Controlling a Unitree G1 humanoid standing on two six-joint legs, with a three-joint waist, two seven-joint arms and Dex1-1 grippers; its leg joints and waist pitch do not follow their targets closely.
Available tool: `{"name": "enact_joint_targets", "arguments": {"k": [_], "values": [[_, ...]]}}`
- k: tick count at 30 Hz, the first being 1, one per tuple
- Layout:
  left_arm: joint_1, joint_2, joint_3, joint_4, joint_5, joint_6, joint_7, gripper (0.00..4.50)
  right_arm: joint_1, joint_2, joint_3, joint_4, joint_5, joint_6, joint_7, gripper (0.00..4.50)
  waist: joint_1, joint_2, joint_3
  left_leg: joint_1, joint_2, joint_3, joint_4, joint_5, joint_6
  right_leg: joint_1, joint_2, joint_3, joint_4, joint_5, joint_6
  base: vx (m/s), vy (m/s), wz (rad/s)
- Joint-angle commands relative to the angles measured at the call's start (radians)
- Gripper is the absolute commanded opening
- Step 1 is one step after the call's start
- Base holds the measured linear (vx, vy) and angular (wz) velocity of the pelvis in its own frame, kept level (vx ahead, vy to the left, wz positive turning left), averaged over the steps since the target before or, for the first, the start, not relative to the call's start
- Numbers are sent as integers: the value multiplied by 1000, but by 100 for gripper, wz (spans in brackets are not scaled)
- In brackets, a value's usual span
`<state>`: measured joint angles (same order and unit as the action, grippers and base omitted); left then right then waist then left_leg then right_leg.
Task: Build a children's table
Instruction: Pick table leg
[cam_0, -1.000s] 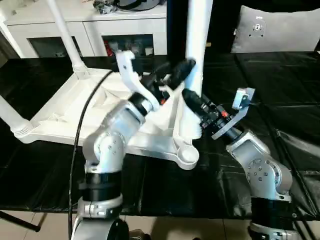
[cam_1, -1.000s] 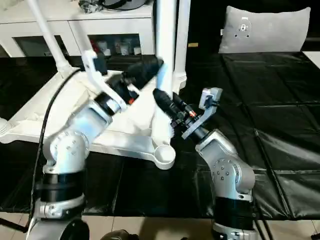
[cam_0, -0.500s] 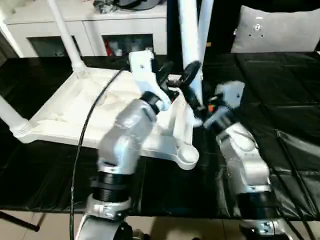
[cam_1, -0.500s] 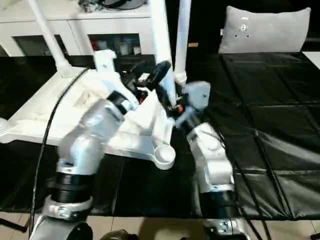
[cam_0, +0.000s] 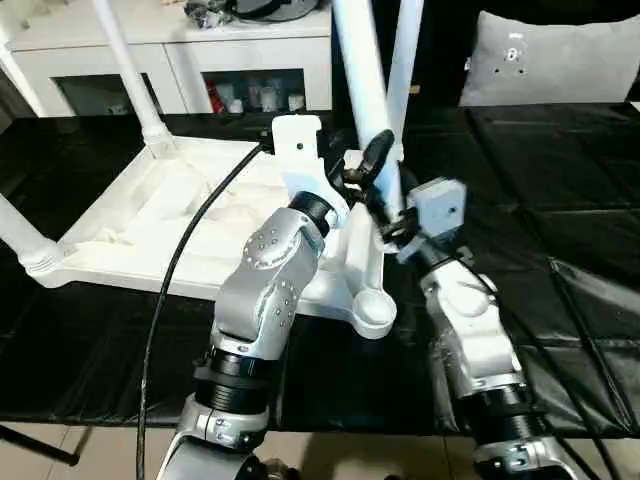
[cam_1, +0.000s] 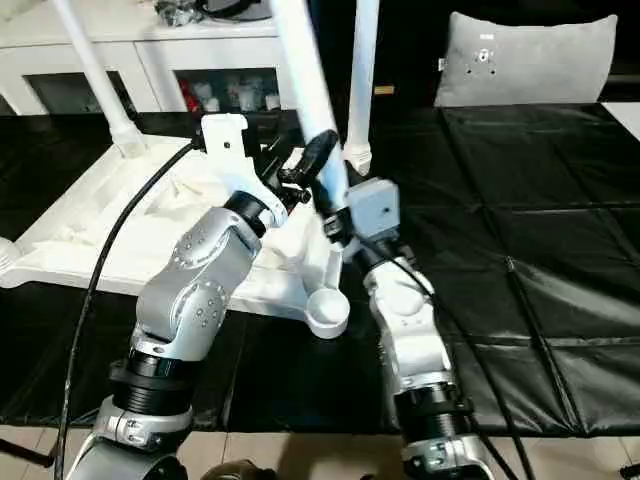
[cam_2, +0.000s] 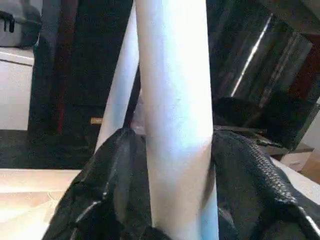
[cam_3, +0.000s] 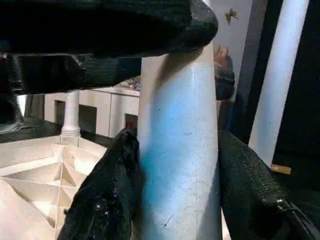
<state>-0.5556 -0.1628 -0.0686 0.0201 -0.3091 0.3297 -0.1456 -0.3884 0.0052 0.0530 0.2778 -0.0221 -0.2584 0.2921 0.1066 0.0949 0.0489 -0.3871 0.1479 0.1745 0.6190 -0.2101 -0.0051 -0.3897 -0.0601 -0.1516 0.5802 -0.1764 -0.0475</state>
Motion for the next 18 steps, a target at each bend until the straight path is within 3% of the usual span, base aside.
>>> {"name": "enact_joint_targets", "arguments": {"k": [1,9,18], "values": [[9,-40,8,9,-3,9,16,233,-6,7,28,-6,-15,-47,-1,186,-3,-14,-76,10,106,-51,-66,-84,113,57,-127,85,-60,-153,-95,0,0,0],[26,-66,28,-5,-99,57,-13,189,-11,7,44,25,-11,-86,8,186,-6,-15,-75,9,105,-50,-65,-88,117,57,-127,85,-60,-157,-103,0,0,0],[23,-59,50,-3,-116,50,5,185,-9,2,56,38,-17,-97,14,186,-8,-12,-75,9,105,-51,-65,-85,123,56,-124,84,-61,-163,-95,0,0,0]]}}
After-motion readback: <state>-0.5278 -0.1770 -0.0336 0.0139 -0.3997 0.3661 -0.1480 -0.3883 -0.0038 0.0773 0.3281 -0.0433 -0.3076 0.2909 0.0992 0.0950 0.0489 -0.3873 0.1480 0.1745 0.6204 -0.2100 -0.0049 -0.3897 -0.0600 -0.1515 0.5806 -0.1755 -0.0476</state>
